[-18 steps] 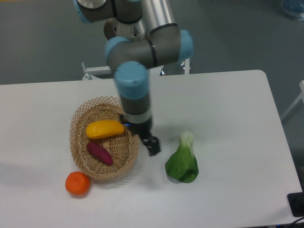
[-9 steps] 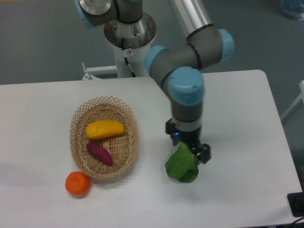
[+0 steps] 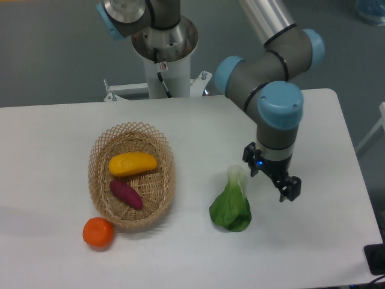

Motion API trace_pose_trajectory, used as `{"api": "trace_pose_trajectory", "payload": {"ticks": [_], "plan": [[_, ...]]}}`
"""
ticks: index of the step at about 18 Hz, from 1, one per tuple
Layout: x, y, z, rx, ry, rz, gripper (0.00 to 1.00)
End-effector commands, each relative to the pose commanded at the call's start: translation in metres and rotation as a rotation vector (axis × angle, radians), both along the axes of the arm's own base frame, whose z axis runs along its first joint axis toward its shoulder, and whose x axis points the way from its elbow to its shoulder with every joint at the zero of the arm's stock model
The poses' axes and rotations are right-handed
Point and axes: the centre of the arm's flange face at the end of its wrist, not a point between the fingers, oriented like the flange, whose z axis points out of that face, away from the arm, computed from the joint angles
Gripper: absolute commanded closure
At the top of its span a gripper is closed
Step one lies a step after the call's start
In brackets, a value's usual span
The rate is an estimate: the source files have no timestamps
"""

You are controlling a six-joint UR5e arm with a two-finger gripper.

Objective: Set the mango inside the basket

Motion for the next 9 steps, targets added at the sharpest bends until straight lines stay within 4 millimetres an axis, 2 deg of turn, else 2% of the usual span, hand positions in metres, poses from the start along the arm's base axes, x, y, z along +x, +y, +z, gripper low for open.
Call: {"api": "trace_pose_trajectory", "payload": {"ticks": [9], "plan": [[-0.0039, -0.0043, -0.0045, -0.002, -0.007, 0.0, 0.0]]}}
